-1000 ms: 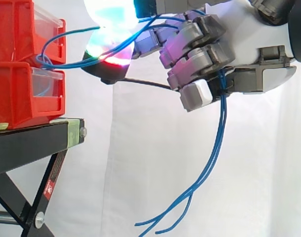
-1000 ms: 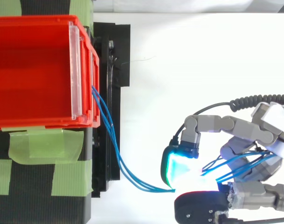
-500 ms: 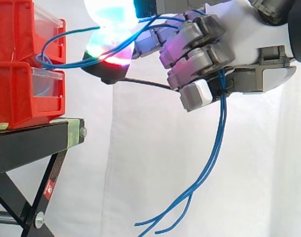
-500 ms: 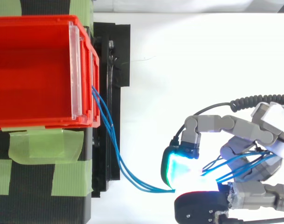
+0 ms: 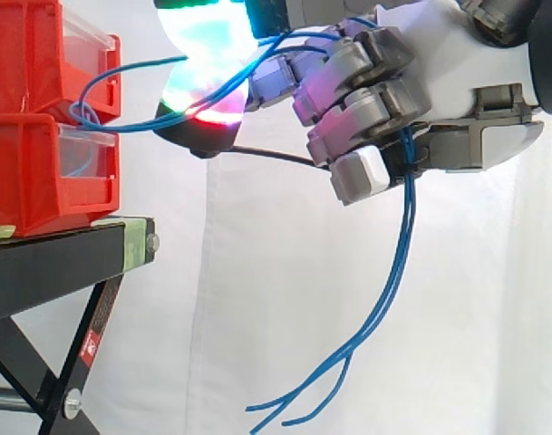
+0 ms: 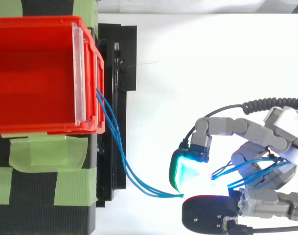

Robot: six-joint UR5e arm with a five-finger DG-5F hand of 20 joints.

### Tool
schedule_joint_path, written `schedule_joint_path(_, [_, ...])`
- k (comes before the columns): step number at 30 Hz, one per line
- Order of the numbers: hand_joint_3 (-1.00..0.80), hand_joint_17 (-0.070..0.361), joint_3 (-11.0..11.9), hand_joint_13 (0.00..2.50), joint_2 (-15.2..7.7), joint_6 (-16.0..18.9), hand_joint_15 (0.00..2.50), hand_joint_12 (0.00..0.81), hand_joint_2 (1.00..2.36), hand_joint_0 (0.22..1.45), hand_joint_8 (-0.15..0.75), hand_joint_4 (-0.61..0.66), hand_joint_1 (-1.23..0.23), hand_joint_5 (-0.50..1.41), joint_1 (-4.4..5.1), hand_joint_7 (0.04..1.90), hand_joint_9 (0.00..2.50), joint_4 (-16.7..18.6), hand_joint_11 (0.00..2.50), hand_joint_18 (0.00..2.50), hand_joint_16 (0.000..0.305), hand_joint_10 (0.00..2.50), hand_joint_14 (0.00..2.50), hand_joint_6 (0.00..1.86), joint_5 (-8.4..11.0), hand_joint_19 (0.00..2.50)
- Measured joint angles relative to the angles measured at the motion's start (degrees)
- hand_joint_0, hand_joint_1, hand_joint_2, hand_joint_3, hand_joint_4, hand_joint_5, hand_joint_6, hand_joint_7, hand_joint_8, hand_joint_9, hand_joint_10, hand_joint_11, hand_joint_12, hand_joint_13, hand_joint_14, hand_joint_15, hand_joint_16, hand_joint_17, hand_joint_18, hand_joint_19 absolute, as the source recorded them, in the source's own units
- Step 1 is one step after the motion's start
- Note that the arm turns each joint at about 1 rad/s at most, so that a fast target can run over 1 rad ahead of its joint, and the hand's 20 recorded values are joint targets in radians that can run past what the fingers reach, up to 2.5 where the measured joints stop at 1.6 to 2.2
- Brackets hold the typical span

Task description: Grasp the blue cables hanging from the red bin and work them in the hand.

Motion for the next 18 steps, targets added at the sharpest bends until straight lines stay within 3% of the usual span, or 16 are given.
schedule_joint_path(18, [0.18,0.158,0.00,2.10,0.00,0.00,2.15,0.706,1.02,1.06,0.580,0.20,-0.61,0.20,-0.01,1.32,1.71,0.00,2.50,2.50,0.210,2.50,2.50,0.61,0.03,0.77])
